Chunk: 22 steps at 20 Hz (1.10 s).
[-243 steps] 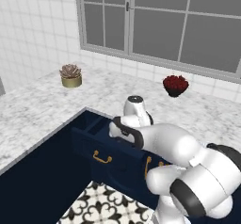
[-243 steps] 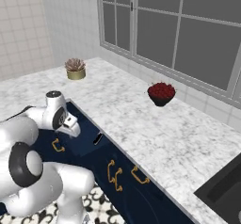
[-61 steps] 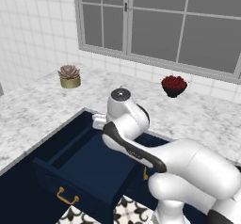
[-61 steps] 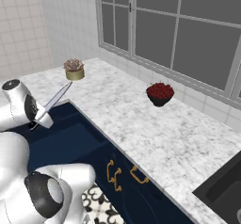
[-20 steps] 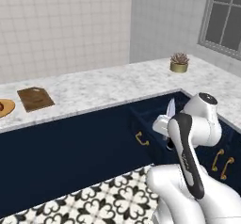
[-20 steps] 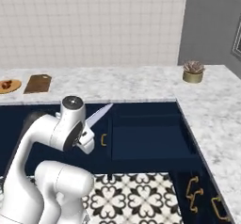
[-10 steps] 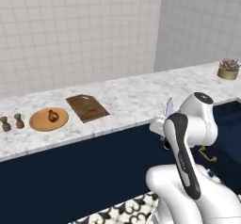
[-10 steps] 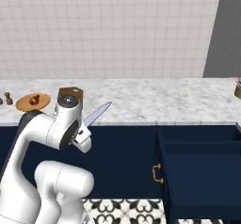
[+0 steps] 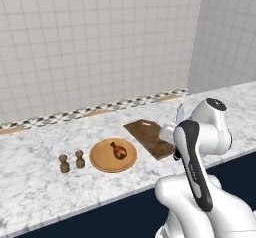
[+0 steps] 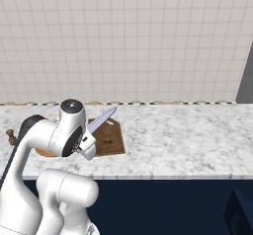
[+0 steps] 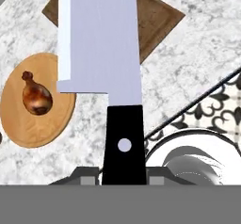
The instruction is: Pick up the knife from the drawer and place it on the cutting board. Then place the meat from the plate to the cutting board.
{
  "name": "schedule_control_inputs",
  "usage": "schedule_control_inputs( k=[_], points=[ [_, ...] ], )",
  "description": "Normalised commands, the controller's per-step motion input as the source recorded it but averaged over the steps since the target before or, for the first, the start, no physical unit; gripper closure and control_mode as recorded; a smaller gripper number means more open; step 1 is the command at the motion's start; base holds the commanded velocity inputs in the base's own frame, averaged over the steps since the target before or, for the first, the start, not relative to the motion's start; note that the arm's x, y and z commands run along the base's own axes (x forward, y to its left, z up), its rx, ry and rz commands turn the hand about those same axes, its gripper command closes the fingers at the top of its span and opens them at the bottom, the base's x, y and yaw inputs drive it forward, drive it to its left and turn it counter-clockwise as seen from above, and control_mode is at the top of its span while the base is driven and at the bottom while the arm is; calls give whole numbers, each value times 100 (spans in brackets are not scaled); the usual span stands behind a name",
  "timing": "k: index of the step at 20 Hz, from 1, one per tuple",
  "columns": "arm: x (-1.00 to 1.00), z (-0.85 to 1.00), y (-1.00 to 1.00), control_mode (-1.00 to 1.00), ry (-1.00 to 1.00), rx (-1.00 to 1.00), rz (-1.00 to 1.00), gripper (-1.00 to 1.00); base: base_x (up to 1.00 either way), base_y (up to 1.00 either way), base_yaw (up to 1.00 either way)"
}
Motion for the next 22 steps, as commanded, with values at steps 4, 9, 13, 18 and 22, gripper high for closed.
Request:
schedule_control_inputs(
  k=[4,9,13,18,22],
  points=[
    [21,-6,14,-100,4,-3,2,100,71,73,2],
    [61,-15,-1,-100,11,-3,11,100,0,0,0],
    [68,-9,-9,-100,14,-1,15,100,0,0,0],
    [40,-18,-63,-100,4,-3,39,100,0,0,0],
    [44,-32,-72,-100,0,-8,42,100,0,0,0]
  ],
)
